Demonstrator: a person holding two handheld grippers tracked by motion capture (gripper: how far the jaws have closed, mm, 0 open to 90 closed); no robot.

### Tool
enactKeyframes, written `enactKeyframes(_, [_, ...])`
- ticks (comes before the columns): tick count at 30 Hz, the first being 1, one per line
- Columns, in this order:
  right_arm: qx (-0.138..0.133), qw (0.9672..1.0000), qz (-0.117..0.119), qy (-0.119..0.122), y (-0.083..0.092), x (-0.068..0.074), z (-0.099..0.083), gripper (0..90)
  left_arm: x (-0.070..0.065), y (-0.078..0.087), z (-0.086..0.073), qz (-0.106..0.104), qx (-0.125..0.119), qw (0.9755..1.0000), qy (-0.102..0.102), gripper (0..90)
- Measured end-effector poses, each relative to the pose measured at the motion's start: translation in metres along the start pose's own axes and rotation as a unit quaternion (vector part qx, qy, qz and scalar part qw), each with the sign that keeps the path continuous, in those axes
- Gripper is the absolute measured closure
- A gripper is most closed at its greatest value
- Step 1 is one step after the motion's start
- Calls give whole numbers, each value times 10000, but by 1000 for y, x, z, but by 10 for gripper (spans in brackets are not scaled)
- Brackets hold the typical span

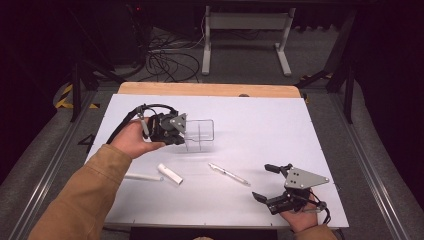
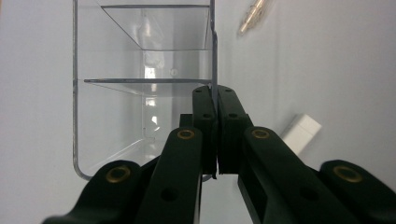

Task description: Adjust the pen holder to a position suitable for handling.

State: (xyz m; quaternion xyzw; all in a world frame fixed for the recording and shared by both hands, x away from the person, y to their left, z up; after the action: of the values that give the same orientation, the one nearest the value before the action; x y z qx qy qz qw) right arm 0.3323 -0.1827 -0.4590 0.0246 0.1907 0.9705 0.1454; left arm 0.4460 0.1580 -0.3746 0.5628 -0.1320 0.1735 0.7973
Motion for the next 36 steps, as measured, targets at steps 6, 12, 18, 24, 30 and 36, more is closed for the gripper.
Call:
enactKeyframes(6, [-19,10000,-16,7,2,1,-1,70,-3,-13,13,-137,5,9999,-79,883])
enactKeyframes(12, [-24,10000,-36,-13,4,2,-2,70,-3,-23,22,-251,3,9995,-187,883])
enactKeyframes(18, [-35,10000,-57,-15,5,2,-2,70,-1,-29,22,-316,13,9994,-157,883])
enactKeyframes(24, [-19,10000,-52,-12,5,3,-3,70,0,-32,21,-369,-2,9993,-94,883])
enactKeyframes(30, [-21,10000,-47,-30,6,3,-3,70,2,-34,19,-288,25,9995,-133,868])
enactKeyframes(36, [-33,10000,-45,-40,6,3,-3,69,4,-35,18,-249,21,9996,-115,856])
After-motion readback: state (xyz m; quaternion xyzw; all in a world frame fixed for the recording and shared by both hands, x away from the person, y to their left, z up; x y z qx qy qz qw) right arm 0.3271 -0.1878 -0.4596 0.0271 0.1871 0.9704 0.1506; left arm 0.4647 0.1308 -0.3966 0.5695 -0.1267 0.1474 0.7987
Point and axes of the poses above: each handheld gripper's, and its own axes: y roughly backward along the jaws, z roughly out of its top, x roughly to its left, the point moved 3 cm from there along -y, roughly forward along the jaws, and after that the axes turned 12 degrees about z, right-handed, at the moved point
